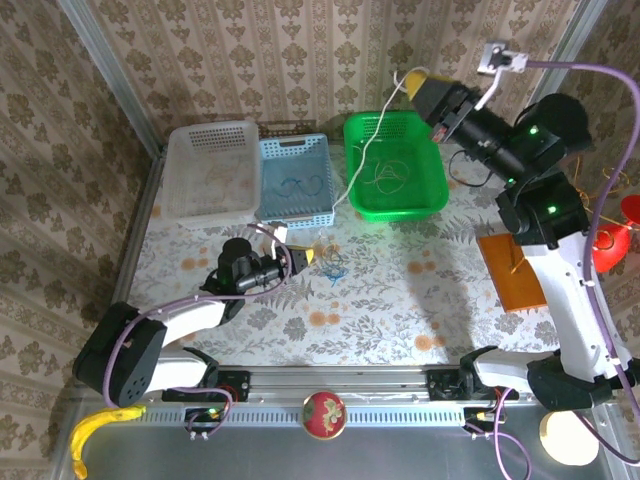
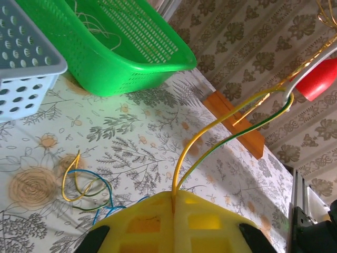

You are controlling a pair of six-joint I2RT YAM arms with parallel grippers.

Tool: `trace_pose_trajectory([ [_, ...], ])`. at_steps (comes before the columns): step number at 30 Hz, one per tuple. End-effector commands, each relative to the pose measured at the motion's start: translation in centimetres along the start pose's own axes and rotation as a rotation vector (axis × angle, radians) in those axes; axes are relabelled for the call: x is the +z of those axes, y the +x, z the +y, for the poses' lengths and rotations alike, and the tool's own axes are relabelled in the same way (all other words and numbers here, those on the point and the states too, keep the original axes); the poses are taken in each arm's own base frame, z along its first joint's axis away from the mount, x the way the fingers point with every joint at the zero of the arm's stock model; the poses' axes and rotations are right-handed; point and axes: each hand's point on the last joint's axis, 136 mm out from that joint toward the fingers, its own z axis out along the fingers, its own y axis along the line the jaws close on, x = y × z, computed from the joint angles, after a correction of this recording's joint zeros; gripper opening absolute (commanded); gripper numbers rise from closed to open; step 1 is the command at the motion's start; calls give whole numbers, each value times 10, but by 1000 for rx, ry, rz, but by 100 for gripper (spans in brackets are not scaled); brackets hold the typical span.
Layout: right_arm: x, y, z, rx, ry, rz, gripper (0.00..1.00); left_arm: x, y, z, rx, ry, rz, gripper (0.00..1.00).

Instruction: Untangle the cables

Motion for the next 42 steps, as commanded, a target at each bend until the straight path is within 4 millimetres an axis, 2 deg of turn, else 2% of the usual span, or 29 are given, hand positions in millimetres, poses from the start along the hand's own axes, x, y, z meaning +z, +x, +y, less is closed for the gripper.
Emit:
trace_pose_trajectory([
  [1,5,-12,-5,-18,16,-4,0,-7,4,7,7,-33,7,0],
  [7,11,-33,-11,-45,35,-30,0,-13,3,10,2,-48,3,0],
  [10,25,-25,-29,-31,60,4,0,-16,-2,9,3,-48,-4,0],
  [16,44,10,-75,1,132,78,0,-24,-21,1,20,-53,-33,0],
  [28,57,109,-207,29,426,184,0,-45,-73,-16,62,-127,-114,0],
  [30,58,121,-225,21,466,200,0,-54,-85,-10,61,-170,-147,0],
  [37,71,150,-274,-4,559,252,0,-73,-110,-7,65,-229,-229,0],
  [42,74,178,-309,-22,629,310,0,-78,-121,-12,67,-223,-241,0],
])
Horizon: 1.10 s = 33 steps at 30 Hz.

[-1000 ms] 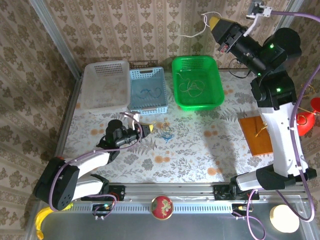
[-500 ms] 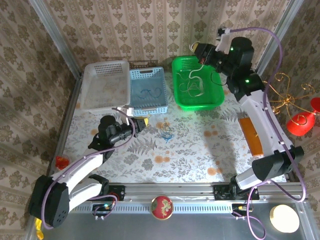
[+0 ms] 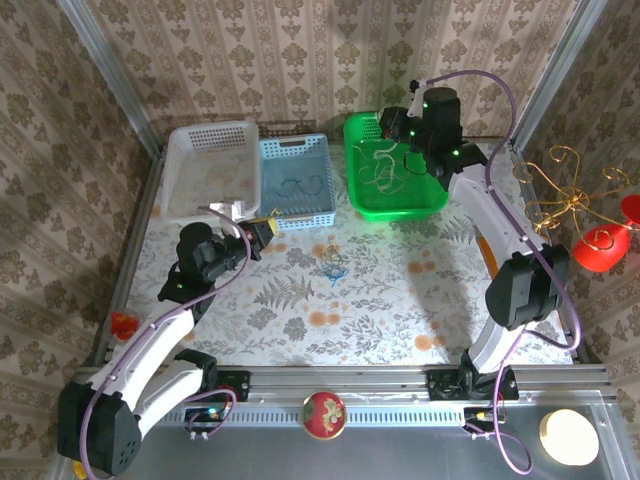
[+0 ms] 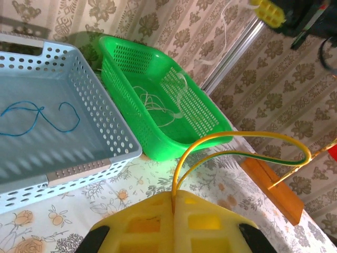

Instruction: Untangle the cables

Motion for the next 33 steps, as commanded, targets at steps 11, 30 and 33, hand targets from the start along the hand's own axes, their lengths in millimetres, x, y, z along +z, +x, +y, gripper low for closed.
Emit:
trace_pose_trajectory([
  [11,18,10,-11,-52,30,39,57,0,-24,-14,9,39,-24,0],
  [30,-130,141,184,-91,-612,152,57,-1,-5,-6,-99,22,12,0],
  [33,-140,168,188,-124,-670,157,58,0,-6,-10,-150,36,14,0],
])
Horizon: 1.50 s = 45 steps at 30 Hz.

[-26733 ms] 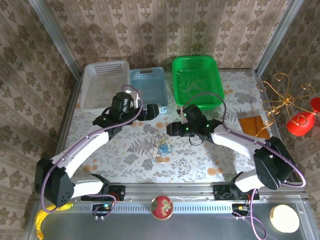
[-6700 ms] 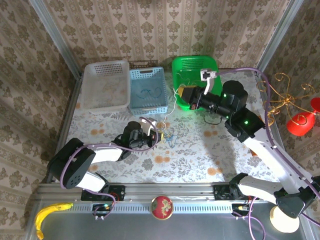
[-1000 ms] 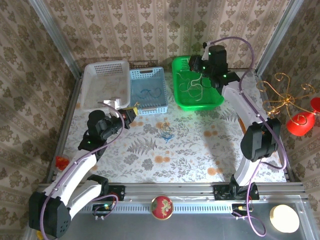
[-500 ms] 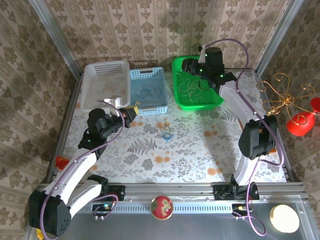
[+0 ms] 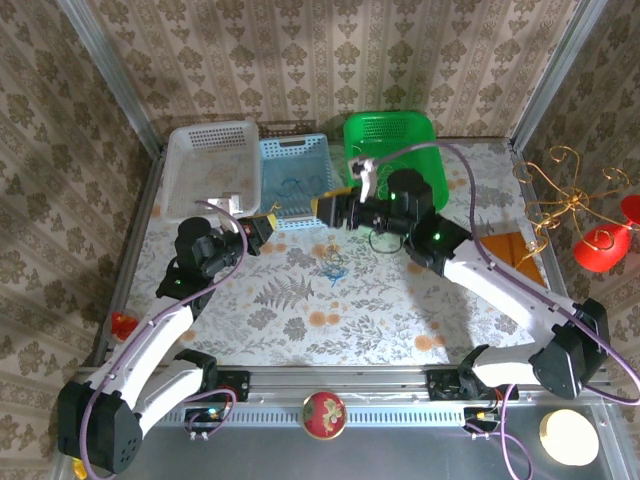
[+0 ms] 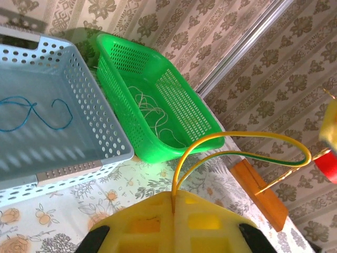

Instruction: Untangle the cables

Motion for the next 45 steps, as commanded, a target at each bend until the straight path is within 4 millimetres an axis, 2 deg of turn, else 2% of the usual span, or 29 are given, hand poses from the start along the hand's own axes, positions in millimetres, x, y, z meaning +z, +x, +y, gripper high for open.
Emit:
trace_pose_trajectory([
  [1,-2,7,20,-49,-109,-54,58,-2,0,-9,-81,41,2,0],
  [6,5,22,17,-55,-151,-41,56,3,-1,-22,-190,112,12,0],
  [13,18,23,25,-64,-223,-24,53,9,6,-42,-238,172,58,0],
  [16,22,20,29,-60,-246,-24,51,11,8,-45,-239,175,68,0],
  [18,32,26,21,-45,-234,-5,50,12,13,-53,-233,193,85,0],
  [28,43,27,10,-37,-199,-3,39,10,11,-60,-224,210,86,0],
  [35,45,24,2,-36,-173,-10,26,8,10,-63,-217,216,82,0],
  [42,27,18,-17,-20,-120,-49,28,7,8,-64,-212,216,75,0],
  [45,22,17,-20,-22,-113,-52,34,7,7,-65,-211,220,75,0],
])
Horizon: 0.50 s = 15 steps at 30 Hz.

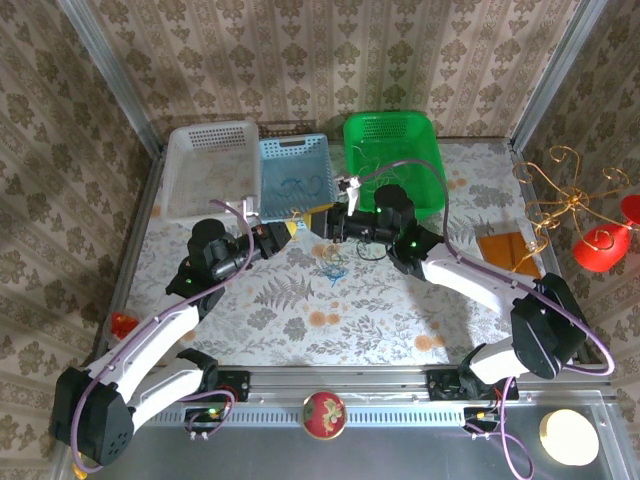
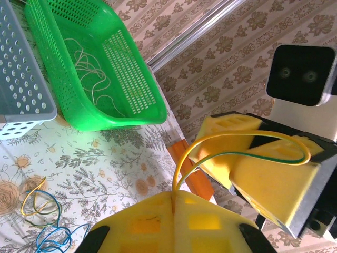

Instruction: Untangle the cables

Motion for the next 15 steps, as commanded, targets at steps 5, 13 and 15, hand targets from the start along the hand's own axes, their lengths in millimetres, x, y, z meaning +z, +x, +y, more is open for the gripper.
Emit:
trace_pose_trajectory([
  [5,-7,-13,13,-38,-52,-38,44,-3,-13,-24,29,61,-25,0],
  [13,7,-8,22,-32,-110,-3,44,-3,-15,-27,32,67,-29,0],
  [15,10,-8,23,-30,-115,0,44,-3,-15,-27,30,68,-27,0],
])
